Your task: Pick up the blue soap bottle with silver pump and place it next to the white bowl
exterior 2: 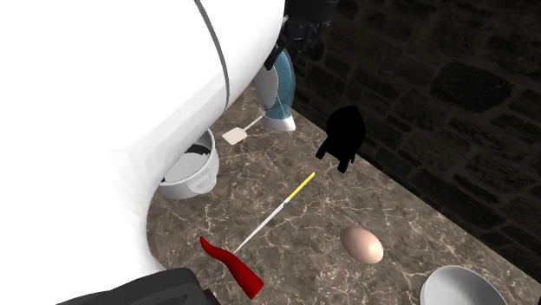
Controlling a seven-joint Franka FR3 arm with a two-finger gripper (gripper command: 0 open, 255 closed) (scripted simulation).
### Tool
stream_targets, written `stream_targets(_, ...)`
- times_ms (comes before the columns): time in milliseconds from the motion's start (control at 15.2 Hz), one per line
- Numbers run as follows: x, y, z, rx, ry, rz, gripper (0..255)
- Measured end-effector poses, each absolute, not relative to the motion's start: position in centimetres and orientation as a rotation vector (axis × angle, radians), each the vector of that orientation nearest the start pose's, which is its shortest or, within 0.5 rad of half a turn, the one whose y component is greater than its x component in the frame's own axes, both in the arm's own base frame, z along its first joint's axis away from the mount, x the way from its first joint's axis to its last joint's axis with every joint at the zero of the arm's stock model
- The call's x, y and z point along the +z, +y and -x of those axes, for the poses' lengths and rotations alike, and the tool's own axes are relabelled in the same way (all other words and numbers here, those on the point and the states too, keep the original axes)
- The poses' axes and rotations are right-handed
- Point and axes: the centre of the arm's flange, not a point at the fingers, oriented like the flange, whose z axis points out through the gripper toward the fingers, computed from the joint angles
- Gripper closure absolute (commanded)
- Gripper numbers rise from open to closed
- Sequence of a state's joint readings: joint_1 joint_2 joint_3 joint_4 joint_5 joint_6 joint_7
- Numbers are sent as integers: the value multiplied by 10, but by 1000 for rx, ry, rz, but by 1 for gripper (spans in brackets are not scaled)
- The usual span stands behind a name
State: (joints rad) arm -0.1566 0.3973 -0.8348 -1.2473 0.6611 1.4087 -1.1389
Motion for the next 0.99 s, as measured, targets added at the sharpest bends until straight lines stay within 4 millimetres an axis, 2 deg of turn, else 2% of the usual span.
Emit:
stream_targets(924,666,-415,-485,-372,-340,2813,255)
stream_targets(990,668,-415,-479,-372,-341,2812,255)
